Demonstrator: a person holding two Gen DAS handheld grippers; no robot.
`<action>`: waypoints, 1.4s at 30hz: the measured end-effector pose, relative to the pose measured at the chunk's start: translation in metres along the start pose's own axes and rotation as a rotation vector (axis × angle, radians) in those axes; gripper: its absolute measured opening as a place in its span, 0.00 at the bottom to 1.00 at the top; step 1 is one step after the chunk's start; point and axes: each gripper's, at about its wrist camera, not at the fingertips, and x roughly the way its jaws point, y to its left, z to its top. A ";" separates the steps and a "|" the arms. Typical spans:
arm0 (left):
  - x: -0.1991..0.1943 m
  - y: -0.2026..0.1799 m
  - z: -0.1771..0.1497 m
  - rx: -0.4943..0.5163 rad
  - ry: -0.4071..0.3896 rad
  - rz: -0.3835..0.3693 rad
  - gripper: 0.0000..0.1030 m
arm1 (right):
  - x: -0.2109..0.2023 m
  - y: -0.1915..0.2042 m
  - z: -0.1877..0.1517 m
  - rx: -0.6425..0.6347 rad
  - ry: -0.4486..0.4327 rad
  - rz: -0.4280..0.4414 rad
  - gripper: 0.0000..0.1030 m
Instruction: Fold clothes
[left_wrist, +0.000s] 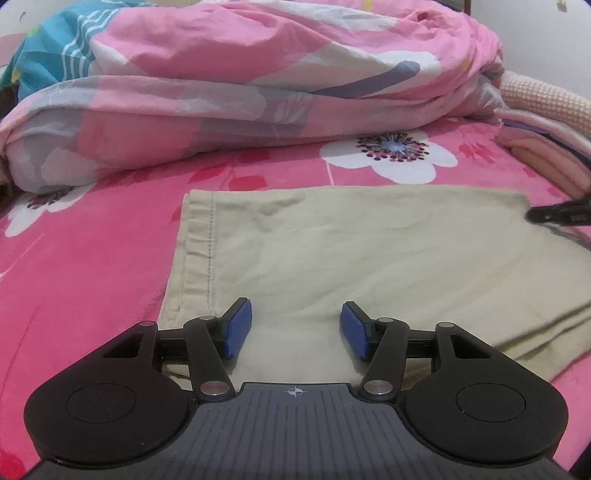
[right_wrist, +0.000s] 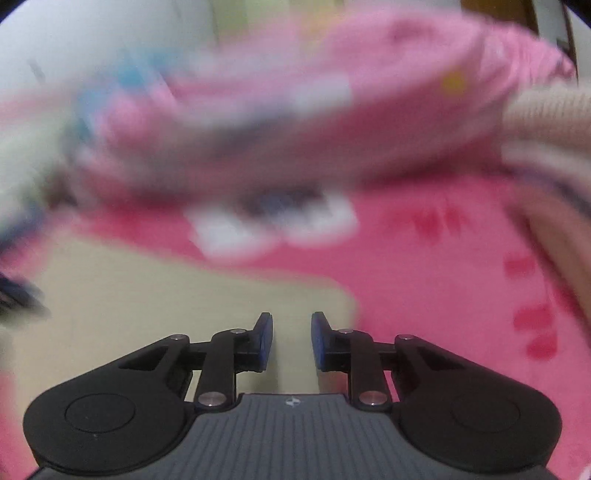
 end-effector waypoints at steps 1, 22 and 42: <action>0.000 0.001 0.000 -0.001 -0.002 -0.006 0.53 | 0.001 -0.005 0.003 0.031 0.013 -0.003 0.19; -0.005 0.028 -0.008 0.019 -0.053 -0.091 0.53 | -0.090 0.068 -0.057 -0.119 0.149 -0.139 0.17; -0.036 -0.008 -0.021 0.144 -0.151 -0.105 0.54 | -0.116 0.165 -0.031 -0.189 -0.132 -0.034 0.23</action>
